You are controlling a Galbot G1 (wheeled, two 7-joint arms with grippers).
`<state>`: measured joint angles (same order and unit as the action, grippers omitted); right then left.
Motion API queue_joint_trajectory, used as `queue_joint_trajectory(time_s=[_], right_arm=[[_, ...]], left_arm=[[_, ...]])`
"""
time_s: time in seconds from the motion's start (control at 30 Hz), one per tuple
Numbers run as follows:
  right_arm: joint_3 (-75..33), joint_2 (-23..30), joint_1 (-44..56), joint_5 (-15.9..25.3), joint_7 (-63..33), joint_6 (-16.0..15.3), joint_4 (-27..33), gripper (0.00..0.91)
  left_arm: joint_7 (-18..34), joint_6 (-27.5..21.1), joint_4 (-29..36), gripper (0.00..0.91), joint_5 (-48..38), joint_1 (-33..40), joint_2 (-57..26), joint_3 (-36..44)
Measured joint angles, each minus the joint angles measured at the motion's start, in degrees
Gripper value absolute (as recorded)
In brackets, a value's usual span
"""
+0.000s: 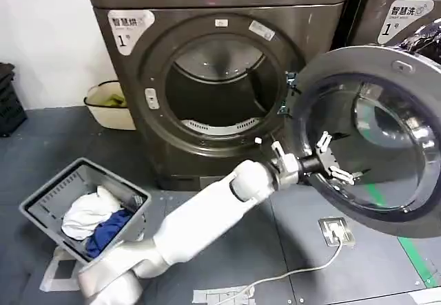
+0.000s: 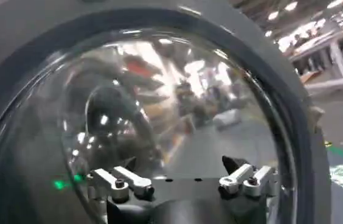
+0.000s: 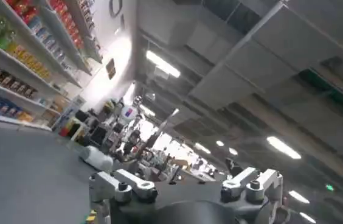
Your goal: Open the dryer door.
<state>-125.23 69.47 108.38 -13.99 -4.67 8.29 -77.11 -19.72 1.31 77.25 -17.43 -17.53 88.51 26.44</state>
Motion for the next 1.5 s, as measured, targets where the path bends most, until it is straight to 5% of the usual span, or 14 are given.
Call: queue_joint_trajectory(time_s=[0.2,0.73,1.17,1.5], right_arm=[[0.0,0.1,0.0,0.0,0.0,0.0,-0.2,0.907],[1.2,0.4,-0.9,0.0,0.2,-0.5,-1.5,0.907],[2.0,0.5,-1.7,-0.5,1.3,-1.9,-4.0,0.907],[3.2,1.0,-3.0,-2.0,1.3,-5.6,-8.0,0.907]], left_arm=[[2.4,-4.0,-0.7,0.907,-1.3,0.1,1.2,-0.8],[1.2,-4.5,2.2,0.907,-2.1,-1.0,-0.7,-1.0],[0.3,-8.8,16.7,0.907,-4.0,-7.4,-11.1,-4.5],[4.8,-17.5,32.1,0.907,-9.6,-15.0,-25.7,-10.6]])
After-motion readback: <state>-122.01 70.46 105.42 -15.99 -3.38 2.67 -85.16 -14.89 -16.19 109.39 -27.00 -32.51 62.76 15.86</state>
